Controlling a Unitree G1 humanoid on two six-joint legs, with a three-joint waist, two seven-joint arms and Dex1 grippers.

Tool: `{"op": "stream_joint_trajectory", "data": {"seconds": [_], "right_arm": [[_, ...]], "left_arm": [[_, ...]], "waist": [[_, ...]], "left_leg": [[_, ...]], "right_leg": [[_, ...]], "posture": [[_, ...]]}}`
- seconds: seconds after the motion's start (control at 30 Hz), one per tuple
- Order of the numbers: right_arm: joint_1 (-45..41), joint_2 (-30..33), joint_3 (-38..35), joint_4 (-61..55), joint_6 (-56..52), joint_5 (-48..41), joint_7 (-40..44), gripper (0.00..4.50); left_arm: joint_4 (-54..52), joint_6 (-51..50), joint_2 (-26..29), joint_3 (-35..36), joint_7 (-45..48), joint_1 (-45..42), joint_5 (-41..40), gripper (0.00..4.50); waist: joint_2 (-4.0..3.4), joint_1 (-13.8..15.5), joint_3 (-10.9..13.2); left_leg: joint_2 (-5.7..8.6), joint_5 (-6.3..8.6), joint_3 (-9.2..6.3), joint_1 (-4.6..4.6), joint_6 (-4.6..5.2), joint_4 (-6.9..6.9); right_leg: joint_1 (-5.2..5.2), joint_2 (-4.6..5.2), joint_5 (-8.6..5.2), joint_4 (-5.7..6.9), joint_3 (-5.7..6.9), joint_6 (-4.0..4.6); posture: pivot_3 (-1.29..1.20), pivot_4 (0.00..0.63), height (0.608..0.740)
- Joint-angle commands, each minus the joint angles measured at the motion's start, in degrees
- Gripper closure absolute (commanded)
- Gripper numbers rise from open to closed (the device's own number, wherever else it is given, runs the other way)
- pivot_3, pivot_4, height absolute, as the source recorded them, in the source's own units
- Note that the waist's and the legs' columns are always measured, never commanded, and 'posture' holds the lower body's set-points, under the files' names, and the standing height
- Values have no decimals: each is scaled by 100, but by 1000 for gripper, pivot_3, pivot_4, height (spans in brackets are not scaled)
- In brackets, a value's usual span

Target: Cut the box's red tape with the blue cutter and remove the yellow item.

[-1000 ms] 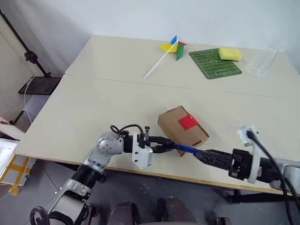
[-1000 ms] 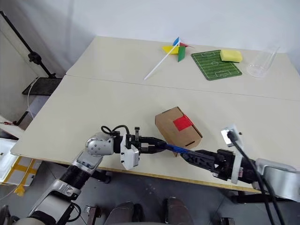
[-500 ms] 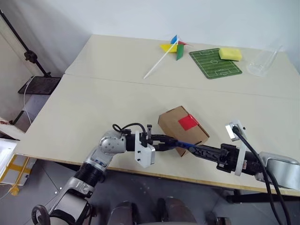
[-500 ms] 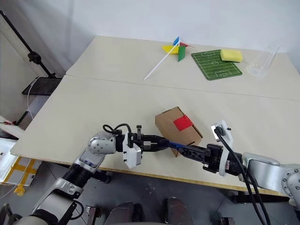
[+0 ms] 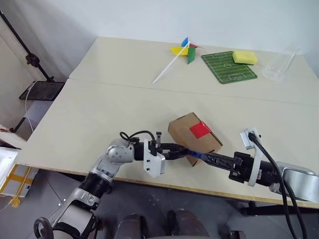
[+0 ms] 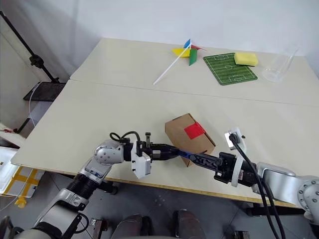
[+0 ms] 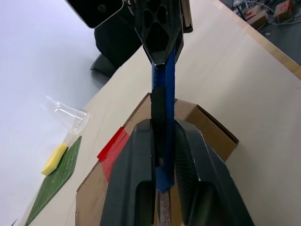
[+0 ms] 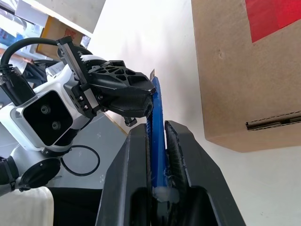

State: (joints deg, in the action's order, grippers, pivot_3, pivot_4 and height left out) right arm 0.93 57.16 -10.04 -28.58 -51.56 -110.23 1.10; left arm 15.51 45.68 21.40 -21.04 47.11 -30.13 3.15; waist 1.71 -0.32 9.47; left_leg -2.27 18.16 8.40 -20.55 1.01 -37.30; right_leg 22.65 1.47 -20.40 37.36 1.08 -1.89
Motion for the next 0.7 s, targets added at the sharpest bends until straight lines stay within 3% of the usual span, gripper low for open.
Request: {"op": "stream_joint_trajectory", "data": {"seconds": [0.03, 0.13, 0.23, 0.3, 0.4, 0.53, 0.7], "right_arm": [[51, 76, -278, -75, -5, -42, 113, 4320], [211, 163, -544, -201, -93, -122, 344, 4320], [555, 49, -1075, -308, -106, -94, 846, 4320], [1057, 118, -1842, -351, -318, -191, 1174, 4320], [1388, 225, -2490, -357, -431, -114, 1449, 4320], [1498, 500, -3116, -251, -641, 938, 1987, 4320], [856, 1149, -3412, 186, -626, 1865, 2412, 4320]], "left_arm": [[-425, -456, 223, 49, 334, 79, -620, 2904], [-804, -1470, 720, 349, 697, 309, -1246, 2019], [-1182, -2381, 1310, 755, 988, 586, -1808, 2014], [-938, -3264, 1928, 1368, 1247, 709, -2328, 2014], [-331, -4033, 2150, 1752, 1188, 467, -2454, 2014], [42, -4438, 1812, 1674, 1111, -13, -2172, 2969], [580, -4699, 761, 1384, 1012, -1076, -1954, 4449]], "waist": [[0, -4, 0], [-2, -49, 0], [-4, -119, 2], [-6, -132, 5], [-7, -135, 7], [-6, -74, 7], [-3, 23, 9]], "left_leg": [[0, 0, 0, 0, 0, 0], [-2, -1, 0, 1, -2, 3], [-4, -5, -3, 2, -7, 7], [-4, -5, -3, 1, -6, 8], [-4, -5, -4, 1, -7, 10], [8, -4, -5, 1, 3, 4], [10, 1, -4, -21, 12, -1]], "right_leg": [[0, 0, 0, 0, 0, 0], [1, -1, 0, 3, 0, 0], [2, -1, 0, 4, 1, 0], [1, -1, 0, 2, 1, 0], [1, -2, -1, 1, 1, 0], [-4, 9, -1, -2, 1, -10], [2, 8, 7, -28, 1, -26]], "posture": [[0, 150, 740], [0, 150, 740], [0, 150, 740], [0, 150, 740], [0, 150, 740], [0, 150, 740], [0, 150, 740]]}}
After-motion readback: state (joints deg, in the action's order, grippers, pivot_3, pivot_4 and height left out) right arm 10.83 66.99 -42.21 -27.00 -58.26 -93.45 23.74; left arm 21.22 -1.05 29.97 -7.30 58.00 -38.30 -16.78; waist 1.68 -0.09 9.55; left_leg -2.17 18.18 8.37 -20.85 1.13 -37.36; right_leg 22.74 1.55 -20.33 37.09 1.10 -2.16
